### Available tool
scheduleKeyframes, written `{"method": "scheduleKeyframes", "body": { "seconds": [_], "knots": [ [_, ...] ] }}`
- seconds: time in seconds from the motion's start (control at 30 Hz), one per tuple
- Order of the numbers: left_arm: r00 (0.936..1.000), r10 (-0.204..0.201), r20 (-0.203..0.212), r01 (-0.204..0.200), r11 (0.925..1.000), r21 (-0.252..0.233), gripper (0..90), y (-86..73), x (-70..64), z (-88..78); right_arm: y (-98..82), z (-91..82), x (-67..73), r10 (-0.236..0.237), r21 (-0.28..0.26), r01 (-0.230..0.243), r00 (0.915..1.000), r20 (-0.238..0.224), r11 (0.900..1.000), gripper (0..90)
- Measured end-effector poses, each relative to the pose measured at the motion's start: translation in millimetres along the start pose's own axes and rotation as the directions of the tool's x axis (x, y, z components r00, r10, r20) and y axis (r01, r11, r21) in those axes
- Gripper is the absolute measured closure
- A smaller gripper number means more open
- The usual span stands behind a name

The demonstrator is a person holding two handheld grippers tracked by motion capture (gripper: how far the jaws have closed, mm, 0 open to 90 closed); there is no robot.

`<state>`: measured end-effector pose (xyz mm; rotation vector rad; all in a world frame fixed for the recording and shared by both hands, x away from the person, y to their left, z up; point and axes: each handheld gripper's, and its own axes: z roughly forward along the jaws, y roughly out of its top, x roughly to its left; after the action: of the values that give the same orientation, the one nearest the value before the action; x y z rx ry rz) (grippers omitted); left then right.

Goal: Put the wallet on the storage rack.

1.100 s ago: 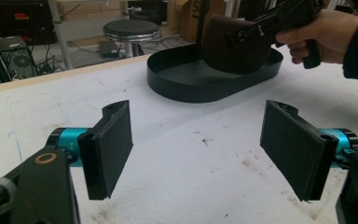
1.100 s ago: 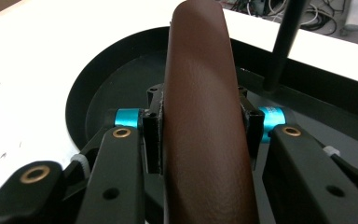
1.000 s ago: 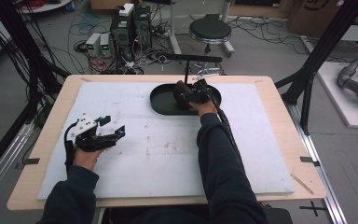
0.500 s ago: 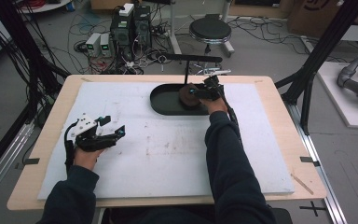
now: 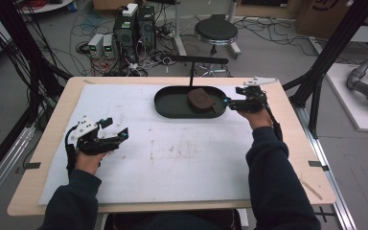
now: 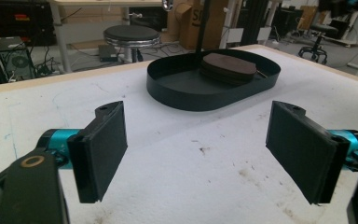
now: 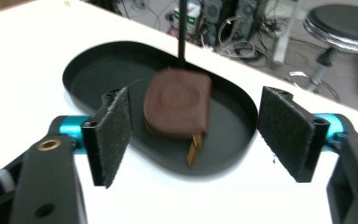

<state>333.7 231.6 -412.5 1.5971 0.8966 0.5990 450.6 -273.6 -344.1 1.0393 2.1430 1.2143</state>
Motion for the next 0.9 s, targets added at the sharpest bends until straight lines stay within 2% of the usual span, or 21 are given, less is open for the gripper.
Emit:
{"method": "scheduleKeyframes", "body": {
  "seconds": [0.03,0.1,0.13,0.17,0.33,0.53,0.7,0.9],
  "knots": [
    [1.0000,-0.002,-0.001,0.002,1.0000,-0.003,20.1,0.3,0.0,0.0,-4.2,-7.5,-1.4,0.005,0.010,-0.005,1.0000,0.009,1.000,23.9],
    [1.0000,-0.006,-0.002,0.006,1.0000,-0.001,19.8,0.5,0.0,0.3,-15.2,-22.7,-2.9,0.013,-0.013,-0.013,0.9997,0.022,1.000,23.1],
    [1.0000,-0.004,-0.005,0.004,1.0000,0.000,19.7,0.5,0.2,0.5,-19.8,-28.7,-3.5,0.024,0.001,-0.024,0.9992,0.031,1.000,22.6],
    [1.0000,-0.005,-0.004,0.005,1.0000,0.001,19.7,0.4,0.3,0.8,-25.9,-34.8,-3.1,0.024,-0.015,-0.024,0.9989,0.041,1.000,22.6],
    [1.0000,-0.008,-0.006,0.008,1.0000,0.004,19.7,0.7,0.5,1.6,-54.0,-55.9,5.2,-0.008,-0.022,0.010,0.9978,0.065,1.000,21.5],
    [0.9999,0.000,-0.011,0.000,1.0000,0.009,19.7,0.8,-0.1,2.2,-79.1,-67.5,21.7,-0.031,-0.025,0.033,0.9961,0.082,0.999,21.3],
    [1.0000,0.002,-0.008,-0.002,1.0000,0.008,19.7,1.2,-1.1,1.9,-95.3,-69.0,30.8,-0.023,-0.020,0.025,0.9967,0.078,0.999,21.2],
    [0.9999,0.014,-0.005,-0.014,0.9998,0.012,19.7,1.6,-3.5,2.3,-101.5,-70.0,33.8,-0.028,-0.005,0.029,0.9961,0.083,1.000,21.2]
  ]
}}
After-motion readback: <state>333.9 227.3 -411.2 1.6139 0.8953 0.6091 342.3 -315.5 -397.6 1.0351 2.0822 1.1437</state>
